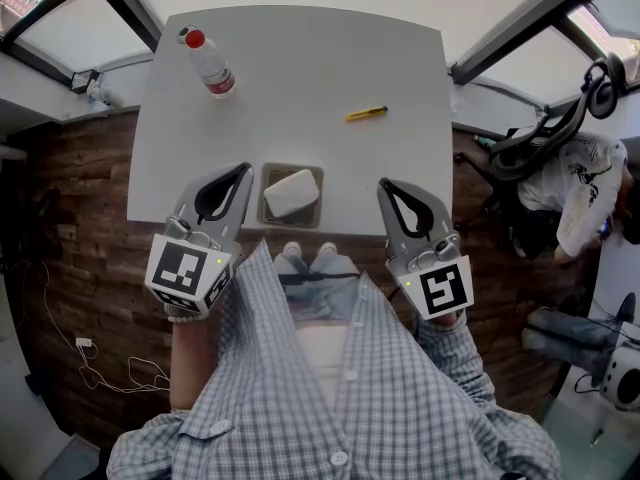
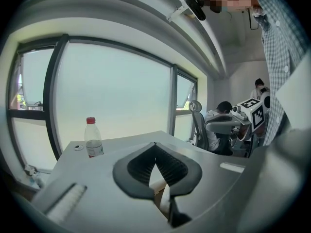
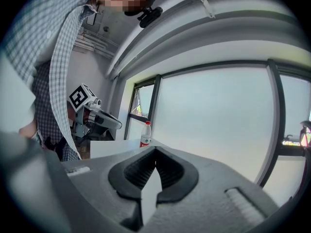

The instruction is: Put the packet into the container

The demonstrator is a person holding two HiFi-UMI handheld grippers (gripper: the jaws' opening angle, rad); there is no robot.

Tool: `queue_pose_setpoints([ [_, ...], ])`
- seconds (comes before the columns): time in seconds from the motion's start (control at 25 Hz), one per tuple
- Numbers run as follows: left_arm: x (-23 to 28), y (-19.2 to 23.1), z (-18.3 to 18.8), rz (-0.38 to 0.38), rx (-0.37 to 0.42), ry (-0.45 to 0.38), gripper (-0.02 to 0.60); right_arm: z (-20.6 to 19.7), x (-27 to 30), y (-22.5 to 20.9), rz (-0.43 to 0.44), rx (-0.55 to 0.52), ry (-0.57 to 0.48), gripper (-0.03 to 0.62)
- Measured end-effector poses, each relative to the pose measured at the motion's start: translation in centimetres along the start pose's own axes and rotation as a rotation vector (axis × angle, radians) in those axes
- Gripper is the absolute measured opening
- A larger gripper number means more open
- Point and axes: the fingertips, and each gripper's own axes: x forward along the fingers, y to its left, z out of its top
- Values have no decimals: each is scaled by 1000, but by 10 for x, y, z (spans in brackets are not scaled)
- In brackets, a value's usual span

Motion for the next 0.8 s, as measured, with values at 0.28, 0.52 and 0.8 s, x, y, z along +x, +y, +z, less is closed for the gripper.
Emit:
queue_pose_setpoints([
  [0.28, 1, 2, -2, 5, -25, -3, 3, -2, 0, 2, 3, -3, 12, 2],
  [0.52, 5, -4, -4, -27, -28, 12, 3, -4, -2, 3, 4, -12, 23, 0],
  [0.8, 9, -8, -5, -36, -27, 16, 3, -6, -4, 6, 16, -19, 31, 0],
])
